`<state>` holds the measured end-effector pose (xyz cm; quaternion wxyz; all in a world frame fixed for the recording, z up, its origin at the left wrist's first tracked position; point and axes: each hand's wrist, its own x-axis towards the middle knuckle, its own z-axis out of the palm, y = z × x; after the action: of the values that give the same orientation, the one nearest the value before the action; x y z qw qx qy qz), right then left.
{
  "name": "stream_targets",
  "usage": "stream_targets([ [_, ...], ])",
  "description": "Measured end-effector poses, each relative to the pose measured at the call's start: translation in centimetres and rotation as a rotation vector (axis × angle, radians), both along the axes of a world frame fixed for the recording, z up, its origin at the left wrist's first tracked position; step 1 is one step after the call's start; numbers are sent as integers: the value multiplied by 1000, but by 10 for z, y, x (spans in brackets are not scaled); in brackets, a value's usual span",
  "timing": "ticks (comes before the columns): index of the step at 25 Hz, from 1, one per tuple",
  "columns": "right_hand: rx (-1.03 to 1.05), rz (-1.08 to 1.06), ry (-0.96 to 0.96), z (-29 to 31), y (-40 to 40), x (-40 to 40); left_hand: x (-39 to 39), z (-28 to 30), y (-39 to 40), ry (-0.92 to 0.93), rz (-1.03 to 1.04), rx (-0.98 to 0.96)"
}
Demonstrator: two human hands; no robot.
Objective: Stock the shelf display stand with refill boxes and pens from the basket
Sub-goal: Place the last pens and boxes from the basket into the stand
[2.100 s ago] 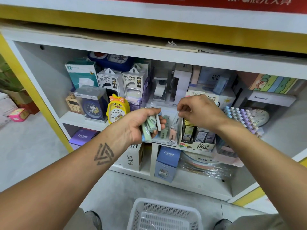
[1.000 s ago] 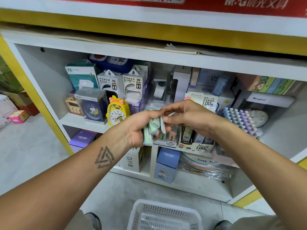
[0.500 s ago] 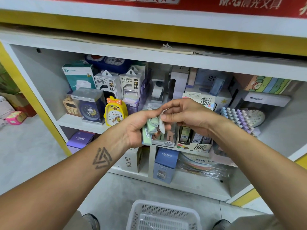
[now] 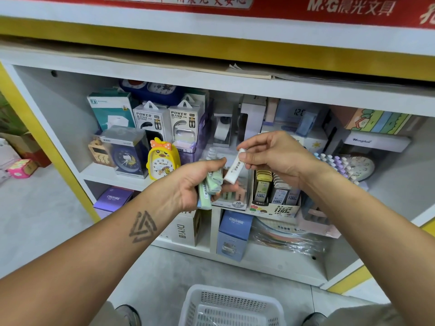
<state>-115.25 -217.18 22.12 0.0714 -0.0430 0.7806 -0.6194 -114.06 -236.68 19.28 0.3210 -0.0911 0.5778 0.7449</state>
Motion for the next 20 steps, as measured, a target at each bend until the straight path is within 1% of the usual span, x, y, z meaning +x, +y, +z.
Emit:
stream_targets([
  [2, 34, -28, 80, 2, 4, -2, -2, -2, -3, -3, 36, -85],
  [3, 97, -43, 131, 3, 6, -4, -3, -2, -4, -6, 44, -106],
  [4, 206, -65, 191, 2, 7, -5, -4, -1, -5, -10, 47, -106],
  [7, 692, -100, 414, -3, 10, -9, -4, 3, -9, -16, 51, -60],
  [8, 799, -88, 461, -6, 9, -9, -4, 3, -10, -16, 50, -49],
  [11, 1003, -72, 542, -16, 3, -9, -3, 3, -9, -11, 38, -48],
  [13, 1054, -43, 557, -22, 0, -13, -2, 2, -10, -19, 37, -39],
  [16, 1126, 36, 520, -30, -4, -16, -2, 2, -11, -32, 45, 0],
  [18, 1170, 56, 557, -35, -7, -17, -1, 2, -12, -36, 53, 10],
  [20, 1161, 67, 585, -37, -11, -17, -1, 2, -13, -40, 56, 29],
])
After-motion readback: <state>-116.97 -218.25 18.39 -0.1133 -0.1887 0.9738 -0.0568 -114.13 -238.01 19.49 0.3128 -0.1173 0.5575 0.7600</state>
